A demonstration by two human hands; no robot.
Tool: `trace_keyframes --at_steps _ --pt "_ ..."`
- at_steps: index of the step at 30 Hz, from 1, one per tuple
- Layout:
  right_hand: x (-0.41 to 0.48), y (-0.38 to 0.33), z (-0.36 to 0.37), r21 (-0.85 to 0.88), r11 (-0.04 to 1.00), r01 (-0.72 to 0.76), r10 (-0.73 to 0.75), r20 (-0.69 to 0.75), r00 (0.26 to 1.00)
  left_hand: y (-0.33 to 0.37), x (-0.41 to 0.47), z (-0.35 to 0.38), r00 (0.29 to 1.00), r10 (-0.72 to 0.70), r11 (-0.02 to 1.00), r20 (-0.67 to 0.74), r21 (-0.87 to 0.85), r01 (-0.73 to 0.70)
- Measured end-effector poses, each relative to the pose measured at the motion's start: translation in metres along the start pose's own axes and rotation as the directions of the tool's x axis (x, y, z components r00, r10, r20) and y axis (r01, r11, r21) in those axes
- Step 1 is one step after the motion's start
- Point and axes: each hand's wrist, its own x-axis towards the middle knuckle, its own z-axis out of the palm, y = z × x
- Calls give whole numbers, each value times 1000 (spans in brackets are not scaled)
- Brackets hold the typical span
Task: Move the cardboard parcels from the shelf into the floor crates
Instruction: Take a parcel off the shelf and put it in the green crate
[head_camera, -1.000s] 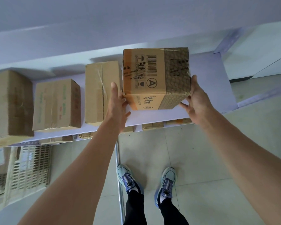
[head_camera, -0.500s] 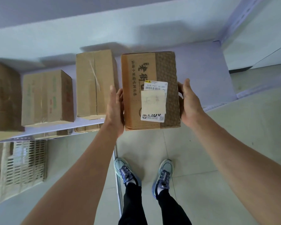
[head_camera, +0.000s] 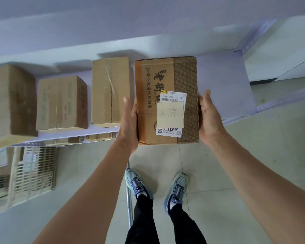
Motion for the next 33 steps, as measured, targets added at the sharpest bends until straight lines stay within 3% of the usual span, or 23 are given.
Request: trace_keyframes --at_steps 15,25,28,33 --pt "-120 -5 56 -58 998 39 -33 103 994 9 -138 -26 985 156 985 -69 -57 -160" --pt "-242 77 198 -100 995 17 3 193 981 4 -308 -168 968 246 953 -52 -167 -251" --pt "-272 107 254 -146 989 -4 40 245 969 6 -368 -226 957 274 931 -96 -223 -289" --pt "-307 151 354 -249 968 -33 115 325 938 6 -454 -318 932 292 929 -214 -170 -330"
